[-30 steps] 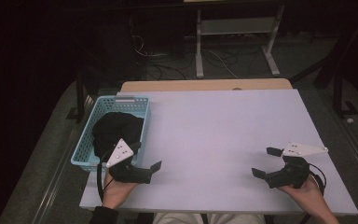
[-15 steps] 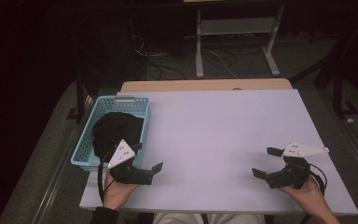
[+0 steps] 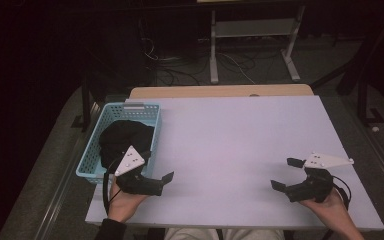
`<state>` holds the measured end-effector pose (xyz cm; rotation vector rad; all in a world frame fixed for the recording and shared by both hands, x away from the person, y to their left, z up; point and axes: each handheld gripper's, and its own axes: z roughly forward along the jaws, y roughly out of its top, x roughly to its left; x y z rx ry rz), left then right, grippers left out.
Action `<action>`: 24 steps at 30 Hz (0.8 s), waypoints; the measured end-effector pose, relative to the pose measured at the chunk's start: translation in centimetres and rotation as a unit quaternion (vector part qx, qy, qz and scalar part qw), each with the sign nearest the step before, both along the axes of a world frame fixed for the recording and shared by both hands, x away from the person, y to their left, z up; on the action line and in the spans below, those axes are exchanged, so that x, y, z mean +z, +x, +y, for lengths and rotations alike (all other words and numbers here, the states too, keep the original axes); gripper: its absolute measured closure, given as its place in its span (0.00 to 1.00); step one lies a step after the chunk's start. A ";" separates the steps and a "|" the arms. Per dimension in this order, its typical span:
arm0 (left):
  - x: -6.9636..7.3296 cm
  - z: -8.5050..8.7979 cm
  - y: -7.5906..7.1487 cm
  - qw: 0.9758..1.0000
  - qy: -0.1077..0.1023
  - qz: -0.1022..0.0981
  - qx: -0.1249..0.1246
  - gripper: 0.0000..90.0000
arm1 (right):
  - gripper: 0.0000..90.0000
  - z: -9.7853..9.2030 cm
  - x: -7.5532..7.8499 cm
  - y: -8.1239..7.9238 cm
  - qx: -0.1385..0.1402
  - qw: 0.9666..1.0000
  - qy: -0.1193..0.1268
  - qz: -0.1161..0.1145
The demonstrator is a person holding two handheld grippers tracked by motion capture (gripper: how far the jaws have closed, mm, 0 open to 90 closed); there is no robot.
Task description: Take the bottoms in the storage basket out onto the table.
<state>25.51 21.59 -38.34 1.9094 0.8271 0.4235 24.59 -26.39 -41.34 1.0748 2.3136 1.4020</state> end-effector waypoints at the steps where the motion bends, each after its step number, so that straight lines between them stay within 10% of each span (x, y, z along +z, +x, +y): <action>1: 0.2 0.0 0.1 1.000 0.001 0.000 -0.001 0.00 | 0.00 0.0 0.0 0.0 0.000 1.000 0.000 0.000; 24: 3.3 0.7 1.8 1.000 0.023 0.013 -0.006 0.01 | 0.00 0.1 -0.1 -0.1 0.004 1.000 -0.004 0.001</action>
